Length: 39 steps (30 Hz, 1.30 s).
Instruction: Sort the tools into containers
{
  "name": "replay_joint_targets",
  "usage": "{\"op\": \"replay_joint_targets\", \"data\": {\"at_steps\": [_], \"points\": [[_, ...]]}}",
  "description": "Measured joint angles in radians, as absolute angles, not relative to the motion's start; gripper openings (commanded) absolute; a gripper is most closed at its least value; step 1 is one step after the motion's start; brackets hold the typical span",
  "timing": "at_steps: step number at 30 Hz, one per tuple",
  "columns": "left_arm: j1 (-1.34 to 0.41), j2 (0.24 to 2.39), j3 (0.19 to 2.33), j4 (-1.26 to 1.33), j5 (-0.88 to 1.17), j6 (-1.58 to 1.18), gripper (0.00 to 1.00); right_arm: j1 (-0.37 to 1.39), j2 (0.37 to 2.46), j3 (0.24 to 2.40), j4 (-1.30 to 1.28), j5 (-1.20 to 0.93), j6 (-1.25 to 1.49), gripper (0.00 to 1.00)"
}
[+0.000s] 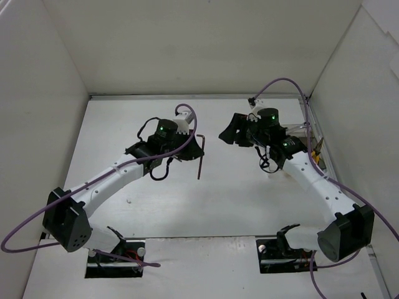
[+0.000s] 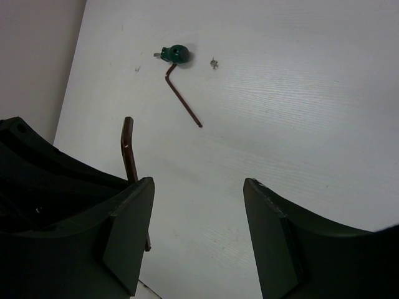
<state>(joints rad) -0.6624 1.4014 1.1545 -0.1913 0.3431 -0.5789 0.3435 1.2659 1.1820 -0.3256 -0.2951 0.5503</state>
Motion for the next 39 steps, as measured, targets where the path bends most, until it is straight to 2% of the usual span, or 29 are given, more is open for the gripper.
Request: {"op": "replay_joint_targets", "data": {"at_steps": [29,33,39], "points": [[-0.763,1.458,1.242,-0.168,0.347,-0.533,0.00,0.435,1.275,1.182,-0.267,-0.330,0.580,0.43],[-0.769,1.458,1.248,-0.171,0.346,-0.525,0.00,0.446,1.277,1.174,-0.261,-0.331,0.580,0.36],[-0.773,1.458,1.255,-0.171,0.347,-0.522,0.00,0.452,1.277,1.160,-0.259,-0.316,0.575,0.15]]}}
